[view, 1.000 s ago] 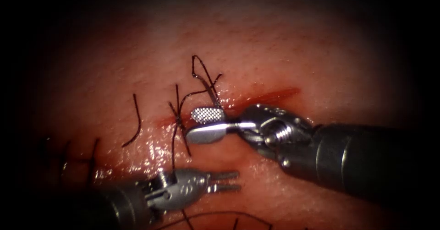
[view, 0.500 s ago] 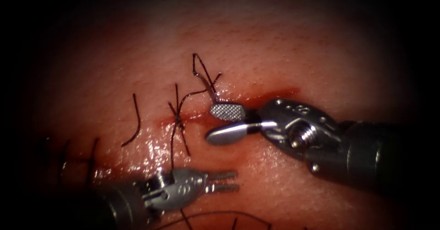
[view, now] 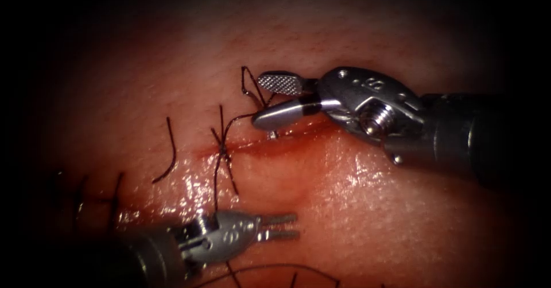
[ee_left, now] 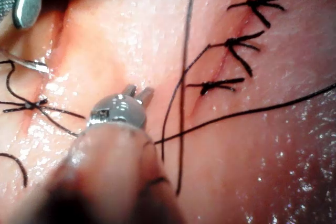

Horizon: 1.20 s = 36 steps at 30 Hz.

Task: Wound Closure
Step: Throw needle through skin below incision with right grasper

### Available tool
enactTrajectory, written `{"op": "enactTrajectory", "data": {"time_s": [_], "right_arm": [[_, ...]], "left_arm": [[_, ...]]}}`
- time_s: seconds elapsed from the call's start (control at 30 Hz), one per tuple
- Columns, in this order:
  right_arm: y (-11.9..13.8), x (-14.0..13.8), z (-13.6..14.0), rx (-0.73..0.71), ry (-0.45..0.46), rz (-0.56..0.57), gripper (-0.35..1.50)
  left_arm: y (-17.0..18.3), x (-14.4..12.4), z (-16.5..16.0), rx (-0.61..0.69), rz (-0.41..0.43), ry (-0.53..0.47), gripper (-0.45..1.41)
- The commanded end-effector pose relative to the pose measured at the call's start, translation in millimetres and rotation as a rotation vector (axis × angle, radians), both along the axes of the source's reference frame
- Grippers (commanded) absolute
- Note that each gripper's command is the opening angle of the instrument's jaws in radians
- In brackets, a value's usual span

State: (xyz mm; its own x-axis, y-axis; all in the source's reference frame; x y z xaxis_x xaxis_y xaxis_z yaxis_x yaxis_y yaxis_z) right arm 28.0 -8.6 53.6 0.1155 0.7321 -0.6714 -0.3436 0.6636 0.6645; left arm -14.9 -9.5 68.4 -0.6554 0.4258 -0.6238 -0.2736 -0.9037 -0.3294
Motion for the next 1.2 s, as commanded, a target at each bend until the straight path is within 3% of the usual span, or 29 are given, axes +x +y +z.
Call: {"op": "enactTrajectory", "data": {"time_s": [0.03,0.47,0.5,0.53,0.6,1.0,1.07,1.1,1.2], "right_arm": [[0.5,1.2,1.0,-0.001,-0.008,-0.009,1.11],[0.5,2.1,3.1,0.001,-0.029,-0.059,0.98],[0.4,2.3,3.1,0.003,-0.026,-0.064,0.93],[0.4,2.5,3.0,0.009,-0.015,-0.084,0.68],[0.3,2.7,3.0,0.014,-0.016,-0.099,0.56],[-0.3,3.9,3.8,0.018,-0.025,-0.152,0.49],[-0.3,3.7,3.9,0.024,-0.024,-0.152,0.09],[-0.3,3.6,3.9,0.04,-0.022,-0.146,-0.31],[-0.3,3.5,3.9,0.112,-0.021,-0.117,-0.35]], "left_arm": [[0.2,-0.5,0.6,-0.001,0.001,-0.001,0.02],[0.2,-0.5,0.6,-0.002,0.0,-0.001,0.02],[0.1,-0.6,0.6,-0.002,0.0,0.0,0.02],[0.1,-0.6,0.7,-0.002,0.0,0.0,0.02],[0.1,-0.6,0.7,-0.002,0.0,0.0,0.02],[0.0,-0.5,0.6,-0.002,0.001,-0.001,0.02],[0.0,-0.5,0.6,-0.002,0.001,-0.001,0.02],[0.0,-0.5,0.6,-0.002,0.001,-0.001,0.02],[0.0,-0.5,0.6,-0.002,0.001,0.0,0.02]]}}
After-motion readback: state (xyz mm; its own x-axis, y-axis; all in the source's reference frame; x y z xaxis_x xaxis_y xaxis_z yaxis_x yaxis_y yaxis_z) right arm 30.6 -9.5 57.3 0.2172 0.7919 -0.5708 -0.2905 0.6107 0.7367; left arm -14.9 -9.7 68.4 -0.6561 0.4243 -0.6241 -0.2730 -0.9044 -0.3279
